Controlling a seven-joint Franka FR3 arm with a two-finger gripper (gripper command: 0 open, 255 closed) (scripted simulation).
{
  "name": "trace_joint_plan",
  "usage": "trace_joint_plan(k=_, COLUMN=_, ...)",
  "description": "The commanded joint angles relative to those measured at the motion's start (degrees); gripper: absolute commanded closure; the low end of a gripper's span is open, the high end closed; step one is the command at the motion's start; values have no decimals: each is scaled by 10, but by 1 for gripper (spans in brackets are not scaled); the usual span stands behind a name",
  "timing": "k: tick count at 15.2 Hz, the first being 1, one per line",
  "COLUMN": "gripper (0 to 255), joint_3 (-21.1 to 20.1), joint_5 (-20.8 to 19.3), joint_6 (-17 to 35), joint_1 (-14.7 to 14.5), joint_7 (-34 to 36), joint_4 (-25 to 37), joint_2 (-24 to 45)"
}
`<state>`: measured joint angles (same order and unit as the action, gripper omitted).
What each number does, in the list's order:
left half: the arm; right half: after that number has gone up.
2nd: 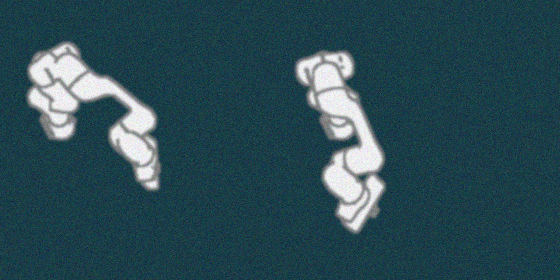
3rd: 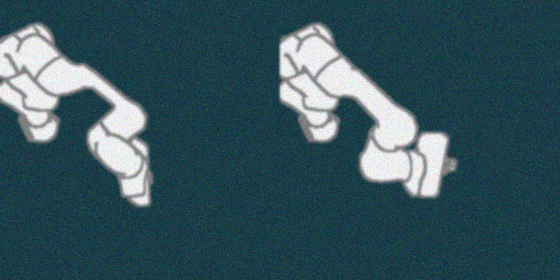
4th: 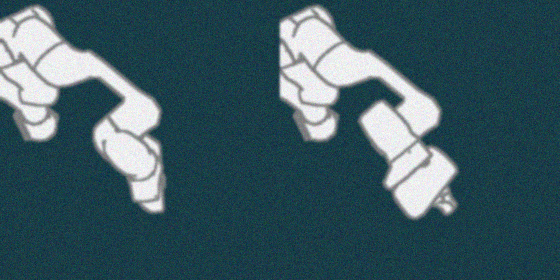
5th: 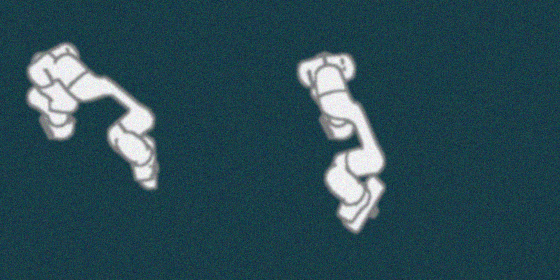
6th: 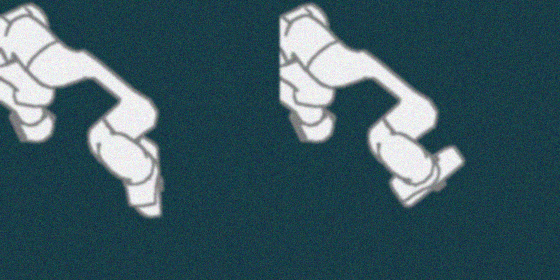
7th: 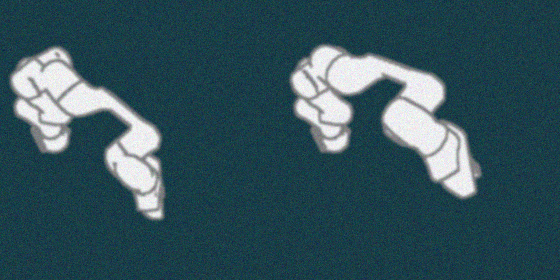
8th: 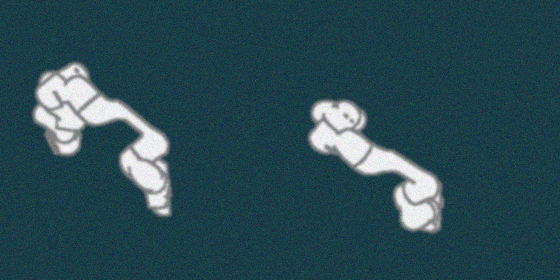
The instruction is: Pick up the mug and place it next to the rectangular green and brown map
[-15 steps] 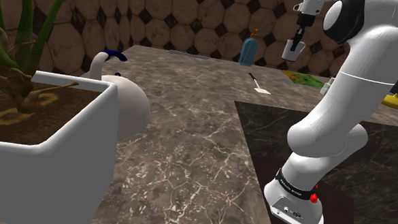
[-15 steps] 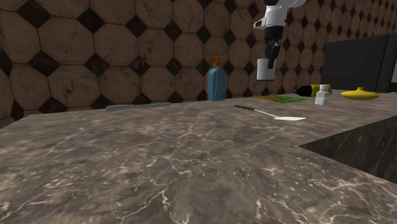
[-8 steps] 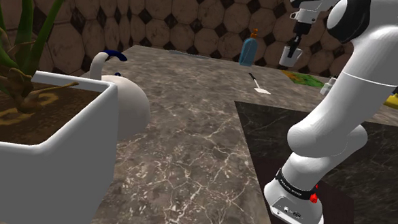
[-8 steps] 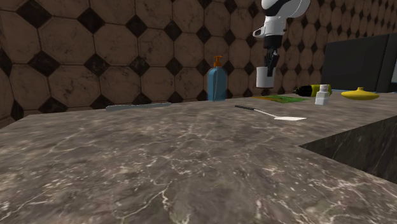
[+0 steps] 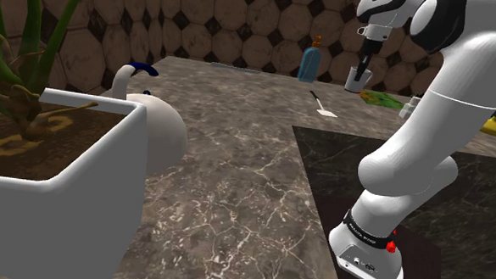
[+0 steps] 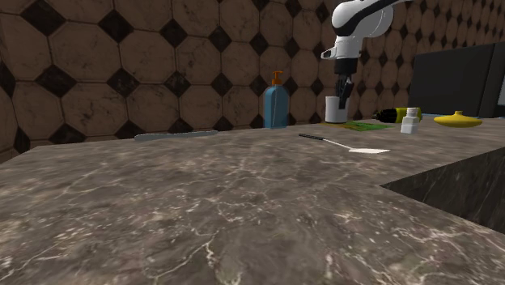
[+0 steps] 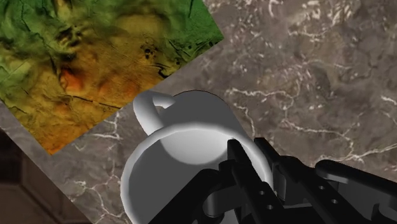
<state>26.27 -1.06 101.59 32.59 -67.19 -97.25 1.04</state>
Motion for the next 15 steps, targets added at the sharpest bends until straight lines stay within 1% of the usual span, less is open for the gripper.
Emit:
trace_joint_plan(k=1, gripper=255, joint_3=0, joint_5=-1, joint_6=16, joint_1=0, joint_7=1, joint_4=-17, joint_2=-2)
trace_joint_plan(k=3, gripper=255, joint_3=0, joint_5=-1, joint_6=30, joint_1=-1, joint_7=2, joint_4=-32, joint_2=-2)
trace_joint_plan(k=10, gripper=255, joint_3=-1, joint_5=-1, joint_6=30, joint_1=-1, joint_7=2, joint_4=-32, joint_2=-2)
trace_joint_plan(k=11, gripper=0, joint_3=-1, joint_5=-1, joint_6=30, joint_1=-1, joint_7=2, joint_4=-32, joint_2=-2)
trace_joint_plan(k=15, gripper=0, joint_3=0, joint_5=-1, joint_6=30, joint_1=-1, joint_7=2, joint_4=-32, joint_2=-2)
